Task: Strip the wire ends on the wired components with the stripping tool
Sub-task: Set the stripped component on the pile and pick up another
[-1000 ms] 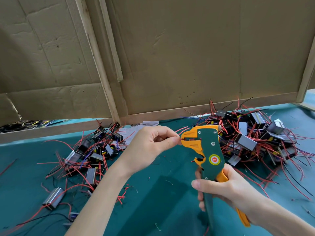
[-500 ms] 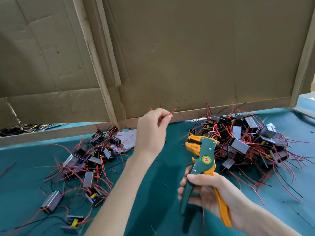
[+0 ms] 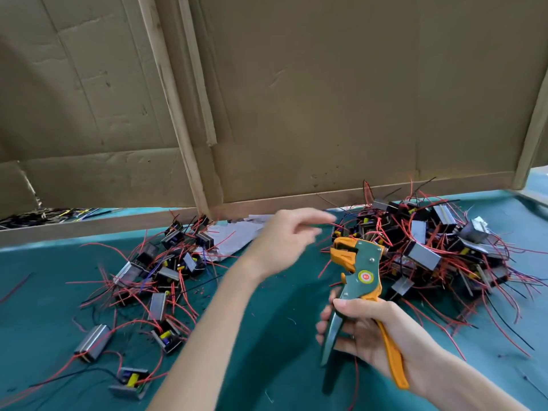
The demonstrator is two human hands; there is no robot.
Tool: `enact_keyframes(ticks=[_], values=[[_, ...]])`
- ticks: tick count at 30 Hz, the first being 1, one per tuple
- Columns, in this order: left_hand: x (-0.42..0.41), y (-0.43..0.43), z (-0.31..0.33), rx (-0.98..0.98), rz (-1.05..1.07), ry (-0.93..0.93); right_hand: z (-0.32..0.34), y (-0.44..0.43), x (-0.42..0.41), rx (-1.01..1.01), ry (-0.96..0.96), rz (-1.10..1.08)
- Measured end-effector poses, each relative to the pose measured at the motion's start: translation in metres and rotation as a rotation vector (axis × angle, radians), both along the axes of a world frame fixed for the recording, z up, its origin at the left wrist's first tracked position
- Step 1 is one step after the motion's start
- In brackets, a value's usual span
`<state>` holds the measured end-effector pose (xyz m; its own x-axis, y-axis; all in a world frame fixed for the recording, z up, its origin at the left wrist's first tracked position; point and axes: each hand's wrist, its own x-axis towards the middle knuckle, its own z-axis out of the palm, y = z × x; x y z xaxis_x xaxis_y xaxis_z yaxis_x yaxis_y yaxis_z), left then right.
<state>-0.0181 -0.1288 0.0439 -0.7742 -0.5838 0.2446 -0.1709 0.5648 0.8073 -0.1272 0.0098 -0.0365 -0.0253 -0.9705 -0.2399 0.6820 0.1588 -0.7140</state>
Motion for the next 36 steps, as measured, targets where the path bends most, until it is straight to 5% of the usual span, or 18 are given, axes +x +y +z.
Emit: enact_keyframes(ticks=[5,10,21,26,32,36], values=[[0.083,-0.071,-0.026,-0.390,0.640,-0.581,-0.003,-0.002,-0.002,-0.017,0.029,-0.013],[0.115,-0.094,-0.063,-0.309,0.862,-0.952,-0.008,-0.003,-0.003,-0.031,0.047,-0.007],[0.112,-0.093,-0.073,-0.288,0.851,-0.534,-0.009,-0.001,-0.001,-0.049,0.048,-0.001],[0.097,-0.083,-0.073,-0.156,0.690,-0.511,-0.006,-0.002,-0.003,-0.049,0.061,-0.016],[0.079,-0.065,-0.054,0.099,0.260,-0.589,-0.003,-0.002,-0.007,-0.062,0.062,-0.035],[0.066,-0.054,-0.048,-0.081,0.315,-0.587,0.001,0.000,-0.006,-0.054,0.064,-0.053]])
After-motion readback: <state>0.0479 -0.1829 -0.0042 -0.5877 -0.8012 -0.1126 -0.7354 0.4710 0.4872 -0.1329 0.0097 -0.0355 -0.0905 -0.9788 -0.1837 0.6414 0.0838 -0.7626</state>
